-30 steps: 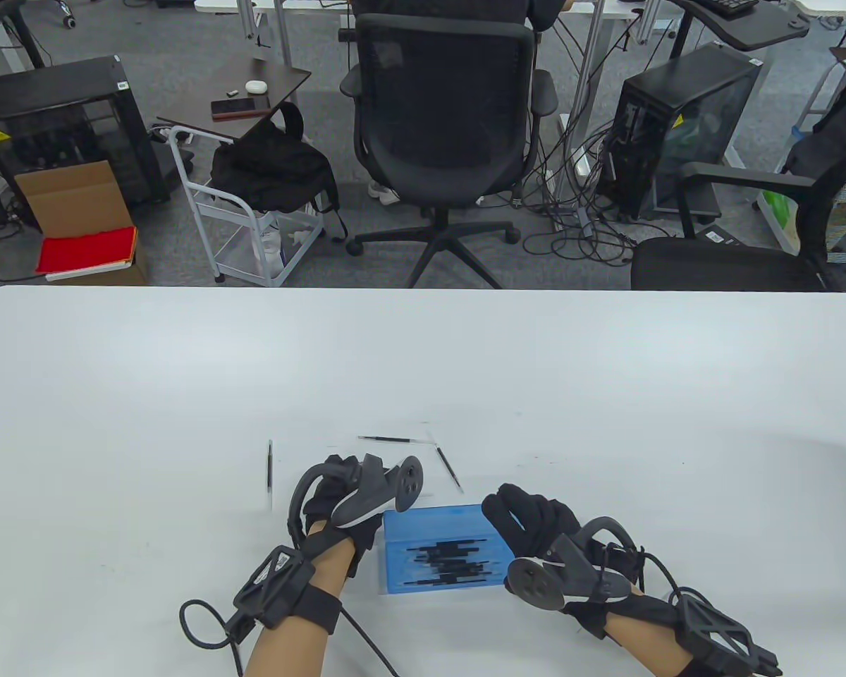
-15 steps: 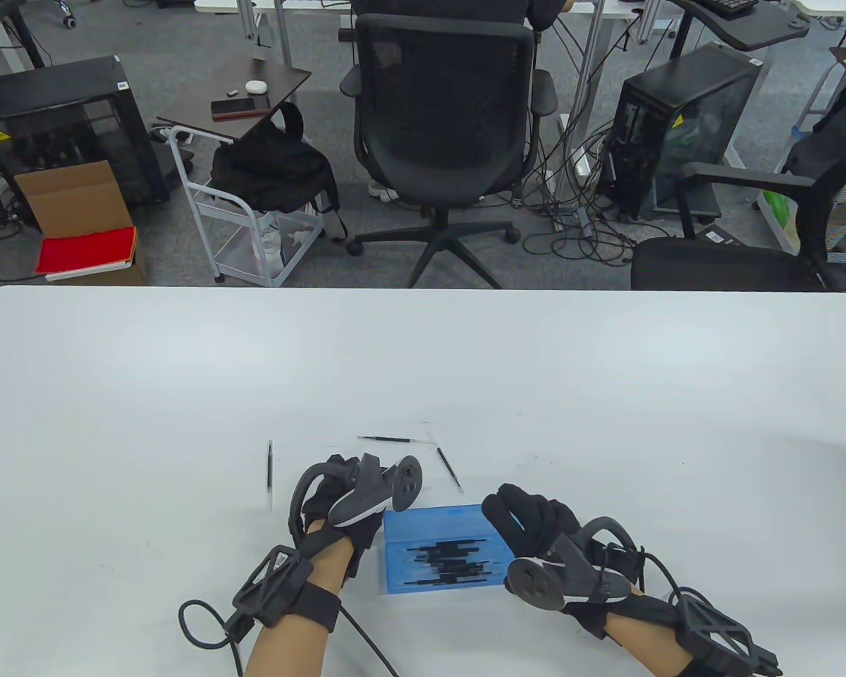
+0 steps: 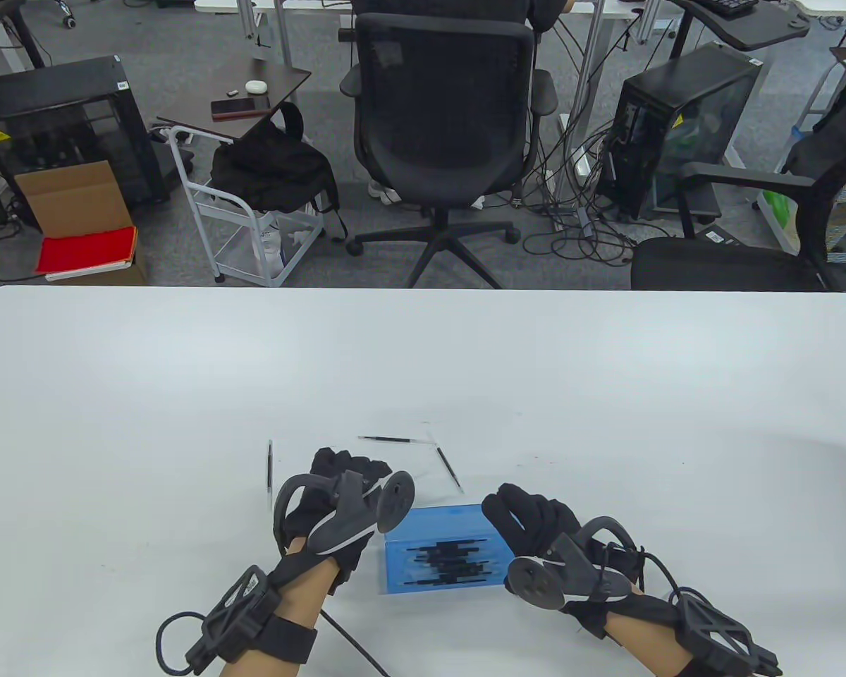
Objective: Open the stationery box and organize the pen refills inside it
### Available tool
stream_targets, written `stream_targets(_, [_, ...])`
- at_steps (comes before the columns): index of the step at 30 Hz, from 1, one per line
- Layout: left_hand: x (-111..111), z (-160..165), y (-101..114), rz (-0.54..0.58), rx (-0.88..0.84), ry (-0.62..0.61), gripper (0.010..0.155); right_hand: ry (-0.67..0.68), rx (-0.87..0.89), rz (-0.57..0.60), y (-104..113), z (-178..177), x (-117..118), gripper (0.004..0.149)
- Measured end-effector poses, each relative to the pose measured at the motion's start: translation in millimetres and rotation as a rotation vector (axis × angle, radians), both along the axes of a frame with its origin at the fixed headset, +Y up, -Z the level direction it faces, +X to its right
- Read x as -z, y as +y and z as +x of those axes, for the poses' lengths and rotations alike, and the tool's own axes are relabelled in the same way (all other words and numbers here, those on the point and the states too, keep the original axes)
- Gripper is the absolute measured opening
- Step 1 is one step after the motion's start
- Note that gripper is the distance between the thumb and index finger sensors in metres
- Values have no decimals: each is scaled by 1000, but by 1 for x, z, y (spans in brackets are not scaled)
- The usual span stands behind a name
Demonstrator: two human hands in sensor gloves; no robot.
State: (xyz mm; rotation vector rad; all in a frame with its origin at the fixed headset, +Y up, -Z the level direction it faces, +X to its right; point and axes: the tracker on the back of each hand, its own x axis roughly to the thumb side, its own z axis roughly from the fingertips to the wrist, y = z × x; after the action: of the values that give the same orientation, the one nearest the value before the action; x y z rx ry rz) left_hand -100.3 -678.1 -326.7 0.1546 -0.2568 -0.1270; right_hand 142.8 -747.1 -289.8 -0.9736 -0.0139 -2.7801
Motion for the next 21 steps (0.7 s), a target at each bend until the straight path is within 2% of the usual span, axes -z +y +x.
stream_targets(5, [-38, 21, 24, 81, 75, -110, 47, -1, -1, 1, 0, 0, 0, 113])
stream_targets(8, [-58, 35, 27, 93, 109, -164, 48, -2, -1, 0, 0, 0, 0, 113])
stream_targets(14, [-86, 61, 6, 68, 186, -259, 47, -3, -5, 2, 0, 0, 0, 113])
stream_targets(21, [-90, 78, -27, 20, 223, -293, 47, -3, -7, 5, 0, -1, 0, 113])
